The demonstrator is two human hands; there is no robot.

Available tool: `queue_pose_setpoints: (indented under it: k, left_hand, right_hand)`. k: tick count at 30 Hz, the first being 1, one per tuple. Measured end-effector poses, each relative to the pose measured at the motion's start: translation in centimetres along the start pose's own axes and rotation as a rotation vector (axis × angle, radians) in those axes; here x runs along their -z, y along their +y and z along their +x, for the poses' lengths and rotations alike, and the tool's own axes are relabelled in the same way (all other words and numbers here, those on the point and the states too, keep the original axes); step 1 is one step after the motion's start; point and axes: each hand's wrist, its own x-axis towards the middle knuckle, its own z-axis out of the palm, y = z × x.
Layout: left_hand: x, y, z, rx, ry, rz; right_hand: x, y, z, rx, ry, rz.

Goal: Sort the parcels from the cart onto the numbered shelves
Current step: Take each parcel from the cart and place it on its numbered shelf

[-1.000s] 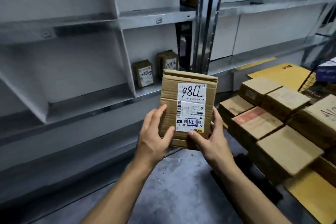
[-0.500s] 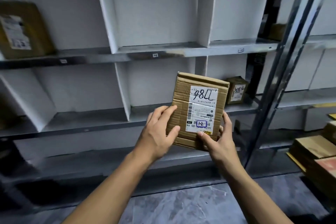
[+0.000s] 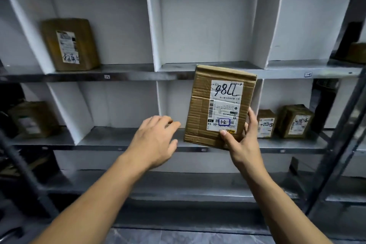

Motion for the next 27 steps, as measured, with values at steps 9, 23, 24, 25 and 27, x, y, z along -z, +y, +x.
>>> queue_pose_setpoints:
  k: [9,23,24,25,27]
  left_hand:
    - [1.1,-8.3,2.8,0.233,0.029,0.172]
    - [1.8,-20.3,1.2,0.542,0.123,0.267]
    - [1.8,-21.5,1.4,0.547,0.126,0.263]
    - [1.7,-22.6,1.7,0.547,0.131,0.258]
    - [1.6,-25.0,2.7,0.526,0.155,0.251]
  right_hand:
    - [-9.7,-2.6,8.8,0.17,-0.186,0.169]
    - [-26.0,-7.0,18.5,0.333,-0.306,0.201]
    - [-27.2,-7.2,19.1,0.341,-0.302,0.183]
    - [-28.4,-7.2,19.8,0.35,-0.297,0.163]
    - [-30.8,-7.3,21.3,0.364,-0.275,0.112]
